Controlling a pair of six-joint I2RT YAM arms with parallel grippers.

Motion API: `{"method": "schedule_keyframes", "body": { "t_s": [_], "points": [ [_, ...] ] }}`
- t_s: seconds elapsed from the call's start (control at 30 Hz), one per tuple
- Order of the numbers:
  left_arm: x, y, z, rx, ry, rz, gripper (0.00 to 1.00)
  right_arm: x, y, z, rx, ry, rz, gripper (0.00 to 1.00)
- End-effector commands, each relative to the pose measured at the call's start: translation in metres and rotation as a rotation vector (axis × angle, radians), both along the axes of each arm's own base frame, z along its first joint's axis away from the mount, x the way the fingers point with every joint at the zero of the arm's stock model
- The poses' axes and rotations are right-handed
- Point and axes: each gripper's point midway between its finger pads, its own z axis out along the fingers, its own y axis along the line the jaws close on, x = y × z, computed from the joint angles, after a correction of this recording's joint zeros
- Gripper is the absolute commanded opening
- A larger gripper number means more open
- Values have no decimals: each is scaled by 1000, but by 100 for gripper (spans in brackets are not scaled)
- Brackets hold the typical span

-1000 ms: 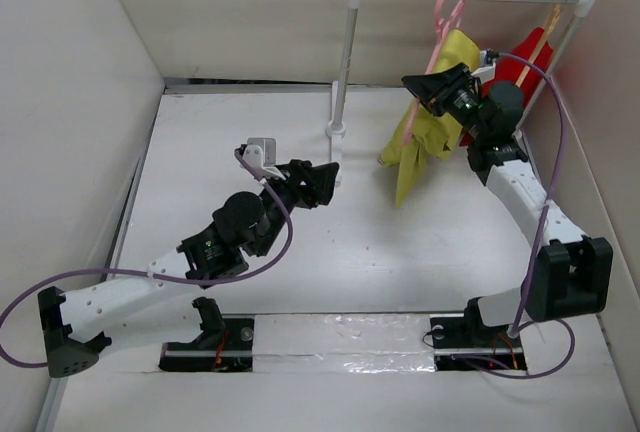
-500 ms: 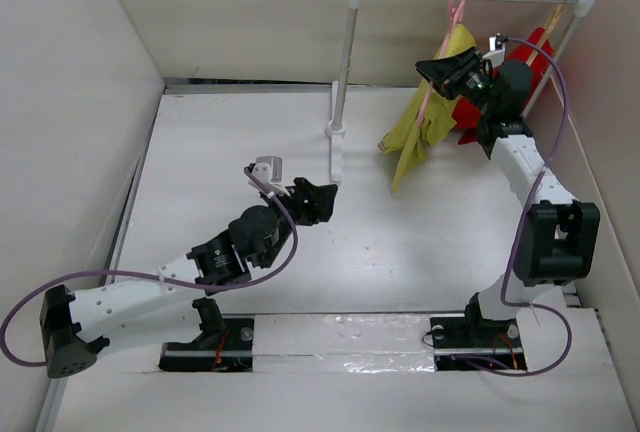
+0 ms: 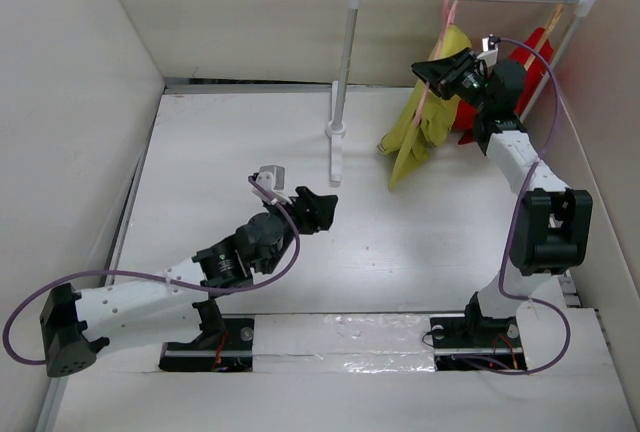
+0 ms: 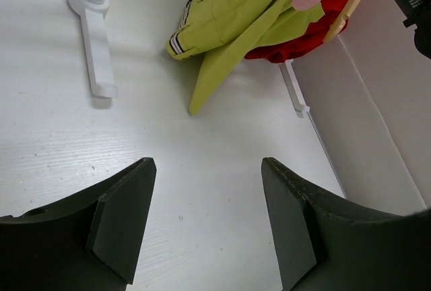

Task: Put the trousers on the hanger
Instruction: Place the hanger at the clothesline.

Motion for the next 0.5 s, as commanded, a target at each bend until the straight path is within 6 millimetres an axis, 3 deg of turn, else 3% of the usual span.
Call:
{"method": "schedule_keyframes", "body": {
  "t_s": [0.0, 0.1, 0.13, 0.2, 0.23, 0.47],
  "points": [
    [-2, 1, 16, -70, -22, -3, 61, -21, -3, 60, -57, -300, -5, 7],
    [-3, 1, 16, -65, -24, -10, 62, -28, -4, 53, -104, -306, -15, 41],
    [-4, 1, 17, -65, -28, -14, 62, -29, -5, 52, -139, -324, -26, 58],
    [-4, 2, 20, -67, -34, -16, 64, -36, -7, 51, -166, -319, -44, 76],
    [-5, 4, 21, -64, -35, -15, 64, -39, -9, 52, -191, -334, -57, 100],
    [-4, 27, 37, -70, -58, 50, 67, -74, -31, 55, -329, -371, -196, 100]
  ]
}}
